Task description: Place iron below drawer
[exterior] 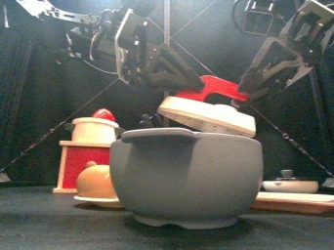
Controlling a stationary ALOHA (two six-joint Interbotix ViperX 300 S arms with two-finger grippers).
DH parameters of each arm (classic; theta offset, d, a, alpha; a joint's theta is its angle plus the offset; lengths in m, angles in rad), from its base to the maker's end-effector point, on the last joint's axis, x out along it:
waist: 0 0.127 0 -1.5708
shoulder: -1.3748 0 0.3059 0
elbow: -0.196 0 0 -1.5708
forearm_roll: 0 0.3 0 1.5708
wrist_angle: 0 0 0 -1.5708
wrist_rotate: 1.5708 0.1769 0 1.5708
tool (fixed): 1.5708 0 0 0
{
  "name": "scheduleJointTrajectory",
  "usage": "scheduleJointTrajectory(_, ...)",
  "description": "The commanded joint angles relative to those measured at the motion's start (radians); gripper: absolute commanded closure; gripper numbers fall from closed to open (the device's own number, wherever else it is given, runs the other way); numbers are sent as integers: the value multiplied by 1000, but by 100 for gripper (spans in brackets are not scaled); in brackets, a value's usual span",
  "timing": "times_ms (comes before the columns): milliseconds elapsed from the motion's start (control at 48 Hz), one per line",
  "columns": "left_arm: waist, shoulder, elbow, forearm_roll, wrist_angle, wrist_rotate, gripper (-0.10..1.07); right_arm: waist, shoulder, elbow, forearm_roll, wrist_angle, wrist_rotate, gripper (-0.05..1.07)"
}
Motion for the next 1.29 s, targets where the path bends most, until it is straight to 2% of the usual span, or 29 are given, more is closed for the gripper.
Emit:
scheduleJointTrajectory(0, 3, -21, -5, 3, -9, 3, 62, -2, -9, -6, 0, 3, -2, 22)
scheduleJointTrajectory(208, 5, -104, 72, -20, -25, 2, 62, 3, -12, 0, 11, 3, -2, 22)
scheduleJointTrajectory(354, 5, -163, 153, -40, -29, 0, 62, 5, -21, 9, 32, 3, -2, 22)
scheduleJointTrajectory(667, -9, -310, 344, -178, -95, 0, 62, 5, -25, 18, 51, 3, -2, 22)
scheduleJointTrajectory(771, -52, -360, 417, -229, -103, 0, 62, 5, -25, 20, 55, 3, -2, 22)
scheduleJointTrajectory(979, -141, -448, 515, -347, -104, 0, 62, 5, -25, 20, 60, 3, -2, 22)
scheduleJointTrajectory(1271, -189, -537, 606, -468, -91, 0, 62, 5, -25, 20, 64, 3, -2, 22)
